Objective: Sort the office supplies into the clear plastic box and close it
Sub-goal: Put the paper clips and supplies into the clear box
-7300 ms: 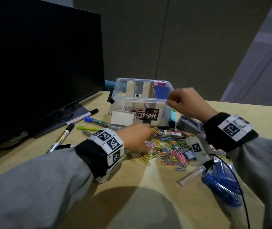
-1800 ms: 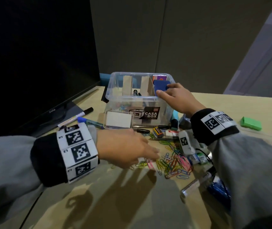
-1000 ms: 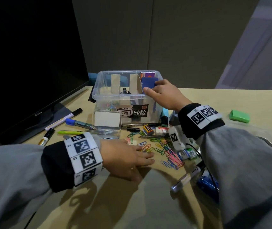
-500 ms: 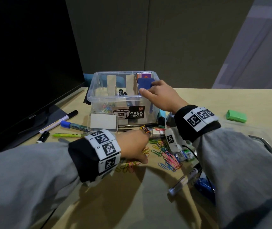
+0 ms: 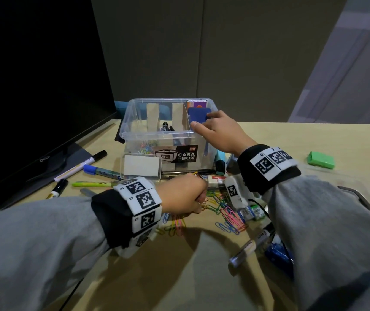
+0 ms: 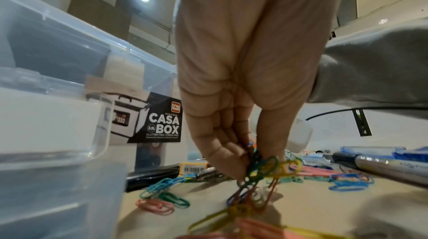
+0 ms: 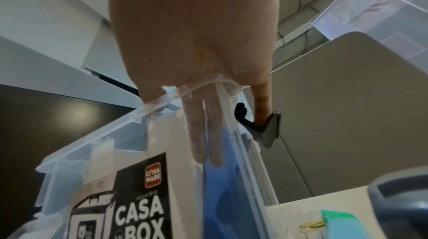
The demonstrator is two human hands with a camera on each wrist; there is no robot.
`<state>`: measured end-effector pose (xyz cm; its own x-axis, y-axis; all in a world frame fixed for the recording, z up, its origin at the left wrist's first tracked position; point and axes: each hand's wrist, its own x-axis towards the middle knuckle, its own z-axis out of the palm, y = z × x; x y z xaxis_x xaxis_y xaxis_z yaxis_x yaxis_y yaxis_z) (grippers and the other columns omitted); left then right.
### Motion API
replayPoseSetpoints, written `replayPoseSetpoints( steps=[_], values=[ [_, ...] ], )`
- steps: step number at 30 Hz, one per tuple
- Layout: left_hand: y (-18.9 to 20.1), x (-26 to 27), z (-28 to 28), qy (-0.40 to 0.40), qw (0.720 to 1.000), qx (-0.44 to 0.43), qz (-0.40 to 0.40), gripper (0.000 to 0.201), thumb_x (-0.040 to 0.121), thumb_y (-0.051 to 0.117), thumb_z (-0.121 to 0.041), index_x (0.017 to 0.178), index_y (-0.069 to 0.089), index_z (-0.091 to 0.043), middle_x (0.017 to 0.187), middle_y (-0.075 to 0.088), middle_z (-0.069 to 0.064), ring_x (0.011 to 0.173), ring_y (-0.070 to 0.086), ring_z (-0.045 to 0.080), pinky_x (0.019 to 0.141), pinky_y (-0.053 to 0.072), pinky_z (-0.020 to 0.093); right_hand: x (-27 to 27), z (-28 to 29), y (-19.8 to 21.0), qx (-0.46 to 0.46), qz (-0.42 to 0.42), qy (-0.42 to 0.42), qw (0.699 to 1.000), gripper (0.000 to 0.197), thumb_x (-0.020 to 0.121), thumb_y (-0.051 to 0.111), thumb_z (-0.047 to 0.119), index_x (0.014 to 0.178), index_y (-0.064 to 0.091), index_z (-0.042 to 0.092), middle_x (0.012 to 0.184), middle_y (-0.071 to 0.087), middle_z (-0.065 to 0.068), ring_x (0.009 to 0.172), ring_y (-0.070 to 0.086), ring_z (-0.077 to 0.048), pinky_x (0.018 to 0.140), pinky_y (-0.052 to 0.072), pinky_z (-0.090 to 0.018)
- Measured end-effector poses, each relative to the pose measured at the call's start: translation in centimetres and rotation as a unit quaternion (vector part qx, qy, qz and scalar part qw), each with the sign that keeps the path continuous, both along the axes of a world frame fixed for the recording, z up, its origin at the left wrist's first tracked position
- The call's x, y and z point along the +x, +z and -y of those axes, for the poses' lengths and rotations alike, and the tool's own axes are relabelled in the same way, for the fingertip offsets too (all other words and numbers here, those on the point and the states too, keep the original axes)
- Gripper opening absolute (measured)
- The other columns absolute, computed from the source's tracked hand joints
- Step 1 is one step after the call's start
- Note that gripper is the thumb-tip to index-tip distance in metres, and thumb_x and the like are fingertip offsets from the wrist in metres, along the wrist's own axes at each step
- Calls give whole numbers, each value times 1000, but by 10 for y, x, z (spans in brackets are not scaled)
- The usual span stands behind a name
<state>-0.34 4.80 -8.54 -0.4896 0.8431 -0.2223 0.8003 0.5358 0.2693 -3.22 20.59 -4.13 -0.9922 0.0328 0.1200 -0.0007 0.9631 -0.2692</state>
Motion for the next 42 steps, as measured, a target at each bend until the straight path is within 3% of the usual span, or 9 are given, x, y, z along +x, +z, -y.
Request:
replayPoseSetpoints(
  steps=[5, 14, 17, 21, 24, 28, 31, 37, 42],
  values=[
    [9, 1, 5, 18, 993, 109, 27, 22, 78, 80, -24, 83, 60, -15, 72, 52, -11, 65, 46, 3, 57, 35, 22, 0, 1, 1, 5, 3, -1, 1000, 61, 101, 26, 53, 107, 72, 13, 121, 64, -3, 136, 31, -12, 94, 34, -32],
    [23, -4, 18, 63, 975, 212, 23, 18, 76, 82, -22, 76, 65, -21, 71, 59, -13, 67, 53, -1, 60, 36, 10, 1, 1, 2, 6, 8, -4, 1000, 60, 101, 26, 53, 108, 71, 14, 124, 62, -4, 136, 30, -12, 91, 32, -30],
    [45, -19, 29, 144, 945, 293, 17, 15, 76, 82, -19, 75, 66, -19, 74, 64, -10, 69, 59, 0, 64, 47, 17, 2, 0, 3, 6, 8, -5, 1000, 61, 101, 26, 53, 107, 72, 13, 126, 60, -5, 136, 29, -12, 93, 33, -31],
    [77, -56, 51, 265, 867, 422, -20, 16, 78, 80, -18, 76, 64, -21, 76, 68, -3, 69, 66, 6, 63, 56, 19, 4, 2, 5, 7, 17, -4, 1000, 61, 100, 26, 54, 113, 71, 15, 130, 59, -4, 138, 27, -12, 99, 33, -33],
    [82, -83, 61, 323, 844, 424, -59, 14, 79, 79, -17, 79, 65, -15, 74, 65, -3, 67, 66, 5, 62, 55, 18, 6, 4, 6, 5, 21, -8, 1000, 60, 100, 26, 54, 117, 69, 16, 134, 56, -4, 139, 26, -12, 101, 33, -33],
    [69, -108, 62, 355, 855, 366, -98, 17, 78, 80, -15, 81, 65, -8, 72, 60, -6, 69, 61, 4, 61, 47, 15, 8, 7, 8, 7, 23, -10, 1000, 59, 101, 26, 53, 121, 67, 16, 138, 53, -4, 139, 26, -13, 103, 32, -34],
    [65, -112, 62, 350, 867, 339, -103, 20, 78, 80, -15, 85, 66, -4, 75, 60, -4, 76, 64, 12, 74, 54, 27, 8, 7, 9, 7, 24, -12, 1000, 58, 101, 26, 53, 122, 66, 17, 139, 52, -4, 139, 26, -13, 103, 32, -34],
    [62, -105, 61, 308, 893, 278, -177, 35, 86, 72, -33, 109, 64, -8, 99, 63, 3, 90, 61, 16, 82, 54, 32, 9, 8, 10, 6, 26, -12, 1000, 58, 101, 26, 52, 123, 65, 16, 139, 52, -4, 139, 26, -14, 103, 32, -35],
    [59, -58, 56, 86, 938, 268, -201, 13, 89, 64, -31, 92, 56, -21, 91, 55, -5, 80, 52, 10, 73, 49, 28, 8, 7, 9, 10, 19, -11, 1000, 58, 101, 26, 52, 115, 69, 15, 134, 56, -5, 138, 27, -13, 101, 33, -34]
  ],
)
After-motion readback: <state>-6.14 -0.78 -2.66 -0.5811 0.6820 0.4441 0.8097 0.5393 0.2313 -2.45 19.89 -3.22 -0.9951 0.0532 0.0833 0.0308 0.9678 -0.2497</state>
